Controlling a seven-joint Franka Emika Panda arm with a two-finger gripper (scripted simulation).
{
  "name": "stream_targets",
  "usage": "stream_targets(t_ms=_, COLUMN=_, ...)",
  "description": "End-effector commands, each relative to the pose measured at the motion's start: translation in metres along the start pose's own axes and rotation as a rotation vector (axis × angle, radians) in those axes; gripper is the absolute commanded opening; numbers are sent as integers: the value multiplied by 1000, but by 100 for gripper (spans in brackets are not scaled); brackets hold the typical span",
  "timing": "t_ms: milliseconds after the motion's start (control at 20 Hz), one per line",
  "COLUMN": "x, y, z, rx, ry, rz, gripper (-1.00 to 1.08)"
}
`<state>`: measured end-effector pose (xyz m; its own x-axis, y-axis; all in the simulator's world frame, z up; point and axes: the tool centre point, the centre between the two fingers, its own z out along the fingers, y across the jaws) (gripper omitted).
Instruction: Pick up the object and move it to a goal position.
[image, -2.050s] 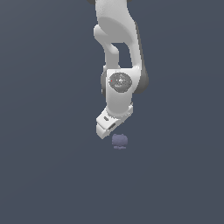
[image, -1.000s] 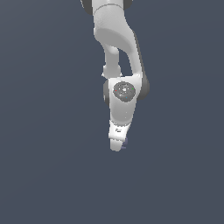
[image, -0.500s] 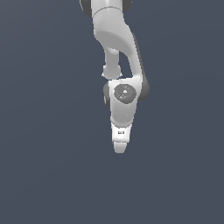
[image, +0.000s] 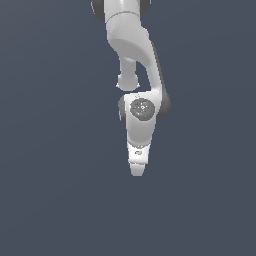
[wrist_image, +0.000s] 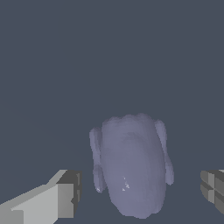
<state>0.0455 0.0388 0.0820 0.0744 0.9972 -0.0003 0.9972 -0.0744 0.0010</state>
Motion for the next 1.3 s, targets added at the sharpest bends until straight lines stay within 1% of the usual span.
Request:
stream_targets(t_ms=0, x=0, y=-1, z=11, rx=1, ry=0, rz=-2, gripper=100)
stream_targets(t_ms=250, x=0, y=-2, z=36, rx=1, ry=0, rz=-4, gripper=100)
stream_targets(t_ms=500, x=0, y=0, z=42, rx=1, ry=0, rz=-4, gripper=100)
stream_targets(t_ms=550, x=0, y=0, z=42, rx=1, ry=0, rz=-4, gripper=-100)
stream_targets(t_ms=1000, x=0, y=0, z=42, rx=1, ry=0, rz=-4, gripper=-100)
stream_targets(t_ms=1050, x=0, y=2, z=36, rx=-6, ry=0, rz=-4, gripper=-100)
stream_targets(t_ms=1250, x=0, y=0, z=36, rx=-6, ry=0, rz=-4, gripper=-100)
